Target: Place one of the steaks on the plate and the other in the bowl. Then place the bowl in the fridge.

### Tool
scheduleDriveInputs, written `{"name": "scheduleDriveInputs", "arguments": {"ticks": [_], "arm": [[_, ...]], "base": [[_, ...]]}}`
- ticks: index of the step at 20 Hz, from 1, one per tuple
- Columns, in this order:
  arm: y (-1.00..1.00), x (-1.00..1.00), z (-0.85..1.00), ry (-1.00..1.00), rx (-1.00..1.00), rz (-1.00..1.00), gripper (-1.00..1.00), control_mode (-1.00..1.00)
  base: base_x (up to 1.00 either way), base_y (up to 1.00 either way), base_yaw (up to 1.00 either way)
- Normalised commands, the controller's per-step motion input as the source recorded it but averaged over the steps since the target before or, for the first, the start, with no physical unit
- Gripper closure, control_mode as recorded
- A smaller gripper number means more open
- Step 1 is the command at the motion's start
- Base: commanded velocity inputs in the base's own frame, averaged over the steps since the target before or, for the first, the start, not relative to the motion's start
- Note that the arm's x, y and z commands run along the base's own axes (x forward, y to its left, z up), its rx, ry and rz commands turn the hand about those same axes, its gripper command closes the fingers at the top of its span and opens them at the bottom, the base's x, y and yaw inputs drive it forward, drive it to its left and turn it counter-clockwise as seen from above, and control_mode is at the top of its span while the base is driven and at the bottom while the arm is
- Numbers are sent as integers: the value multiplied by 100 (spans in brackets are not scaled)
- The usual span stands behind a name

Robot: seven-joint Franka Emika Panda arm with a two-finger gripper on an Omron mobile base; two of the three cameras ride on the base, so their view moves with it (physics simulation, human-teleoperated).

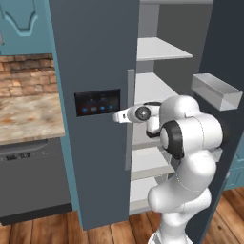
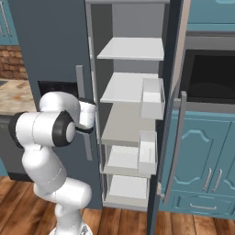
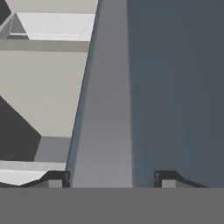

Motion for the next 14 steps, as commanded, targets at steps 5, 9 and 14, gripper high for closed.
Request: {"name": "scheduleDriveInputs", "arguments": {"ticks": [5, 9, 14], "arm": [[0, 52, -44, -3, 17, -1, 100, -100], [2, 45, -16, -3, 10, 0, 100, -100], [37, -2, 0, -1, 0, 0, 100, -100]], "base": [[0, 0, 0], [0, 0, 0], [0, 0, 0]]}}
